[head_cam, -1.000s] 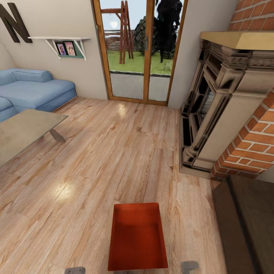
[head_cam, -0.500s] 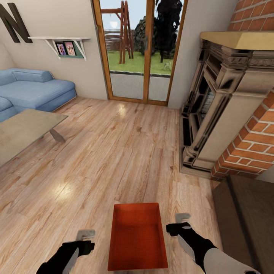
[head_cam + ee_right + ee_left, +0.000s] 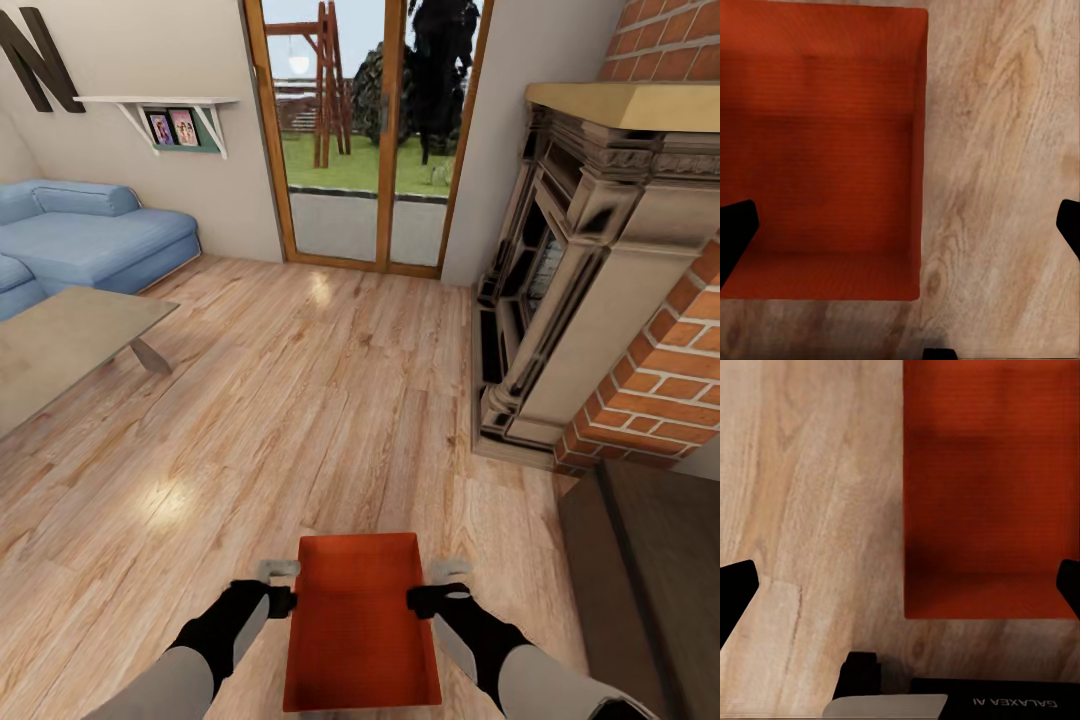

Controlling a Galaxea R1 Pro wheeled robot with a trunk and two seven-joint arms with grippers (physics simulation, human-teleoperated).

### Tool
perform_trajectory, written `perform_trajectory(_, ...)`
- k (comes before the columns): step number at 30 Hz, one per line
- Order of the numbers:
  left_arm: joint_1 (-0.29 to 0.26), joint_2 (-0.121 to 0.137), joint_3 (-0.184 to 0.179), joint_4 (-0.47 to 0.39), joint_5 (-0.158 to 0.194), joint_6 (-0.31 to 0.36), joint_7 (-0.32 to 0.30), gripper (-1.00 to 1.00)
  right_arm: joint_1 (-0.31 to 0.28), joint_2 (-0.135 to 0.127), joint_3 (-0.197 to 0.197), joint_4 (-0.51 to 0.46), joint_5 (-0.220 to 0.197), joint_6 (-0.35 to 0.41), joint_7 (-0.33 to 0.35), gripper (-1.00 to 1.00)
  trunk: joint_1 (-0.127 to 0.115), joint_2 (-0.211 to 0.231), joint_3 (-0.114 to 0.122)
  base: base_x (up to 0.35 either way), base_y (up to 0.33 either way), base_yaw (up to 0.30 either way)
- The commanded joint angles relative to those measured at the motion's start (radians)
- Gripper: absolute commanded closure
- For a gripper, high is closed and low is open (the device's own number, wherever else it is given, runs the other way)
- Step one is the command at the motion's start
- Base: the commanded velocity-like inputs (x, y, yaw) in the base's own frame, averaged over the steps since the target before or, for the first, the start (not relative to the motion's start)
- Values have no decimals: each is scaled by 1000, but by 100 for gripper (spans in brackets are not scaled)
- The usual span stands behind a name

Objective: Move the two storage containers from the living room to the garage. In the garage, place one container on the floor and stack the other container on top of it (either order is fine).

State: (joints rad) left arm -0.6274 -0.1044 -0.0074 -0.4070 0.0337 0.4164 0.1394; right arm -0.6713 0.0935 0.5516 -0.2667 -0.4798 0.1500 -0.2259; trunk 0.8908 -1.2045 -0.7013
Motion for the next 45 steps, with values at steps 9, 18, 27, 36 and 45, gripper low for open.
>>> perform_trajectory(9, -26, -18, -2, 108, 3, -56, 12, -100, -1, 15, 8, 41, -6, -30, -8, -100, 0, 0, -1, 0, 0, 0)
perform_trajectory(18, -26, -20, 0, 129, 8, -60, 24, -100, -1, 11, 8, 49, -8, -55, -9, -100, 0, 0, -1, 0, 0, 0)
perform_trajectory(27, -26, -21, 3, 130, 14, -138, 25, -100, -1, 11, 8, 50, -8, -58, -9, -100, 0, 0, -1, 0, 0, 0)
perform_trajectory(36, -26, -20, 2, 115, 11, -146, 25, -100, -1, 3, 8, 49, -8, -58, -9, -100, 0, 0, -1, 0, 0, 0)
perform_trajectory(45, -26, -20, 1, 88, 10, -144, 25, -100, -35, 6, 7, 50, -8, -58, -9, -100, 0, 0, -1, 0, 0, 0)
